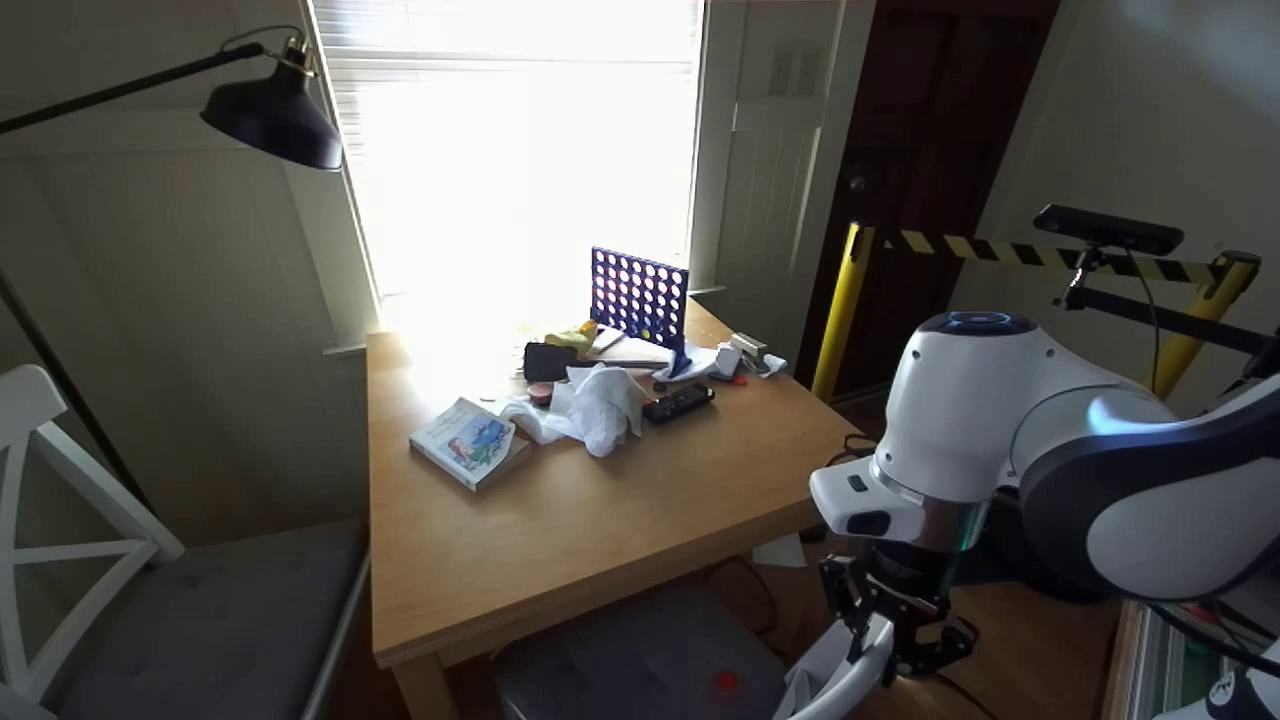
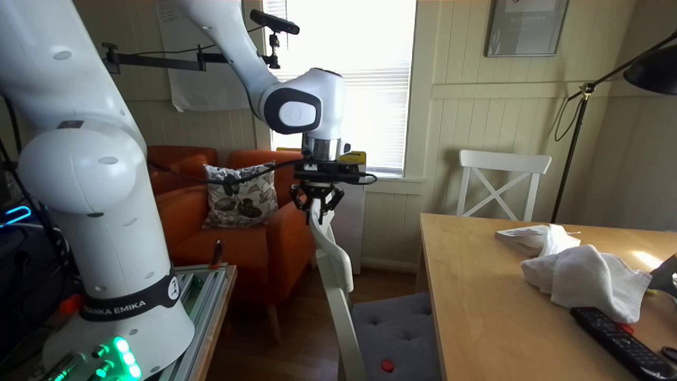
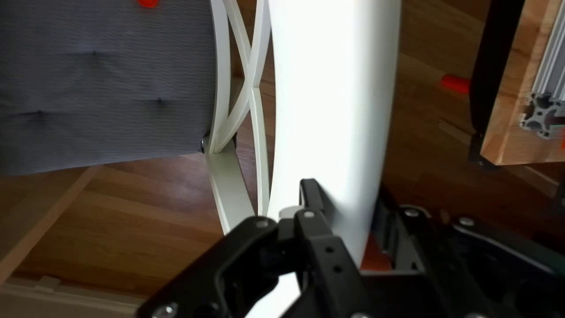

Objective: Pull out the chair

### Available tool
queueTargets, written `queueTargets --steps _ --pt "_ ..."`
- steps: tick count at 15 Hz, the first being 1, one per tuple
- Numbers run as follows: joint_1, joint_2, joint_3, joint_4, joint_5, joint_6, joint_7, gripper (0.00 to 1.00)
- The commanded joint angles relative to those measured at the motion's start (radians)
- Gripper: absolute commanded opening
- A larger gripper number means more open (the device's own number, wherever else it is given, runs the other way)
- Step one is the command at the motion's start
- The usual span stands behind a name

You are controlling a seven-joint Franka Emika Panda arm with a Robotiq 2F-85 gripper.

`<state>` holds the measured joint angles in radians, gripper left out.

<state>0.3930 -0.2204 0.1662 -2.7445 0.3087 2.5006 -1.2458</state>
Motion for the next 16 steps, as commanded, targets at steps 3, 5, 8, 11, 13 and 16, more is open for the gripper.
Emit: queueTargets --steps 3,5,8,11,13,16 --pt "0.000 -0.001 0.000 0.001 -0.001 -0.003 0.001 0.30" --pt "0.000 -0.001 0.000 0.001 -0.001 -0.004 0.001 0.30" --pt "0.005 -0.014 -0.005 0.005 -0.051 -0.069 -0.070 0.07" --pt "0.005 -0.032 -0.003 -0.001 -0.083 -0.086 -0.074 0.07" --pt "0.005 -0.041 -0.007 -0.002 -0.094 -0.100 -0.074 0.07" --pt "0.010 -0.041 -0.020 -0.005 -0.077 -0.103 -0.098 0.07"
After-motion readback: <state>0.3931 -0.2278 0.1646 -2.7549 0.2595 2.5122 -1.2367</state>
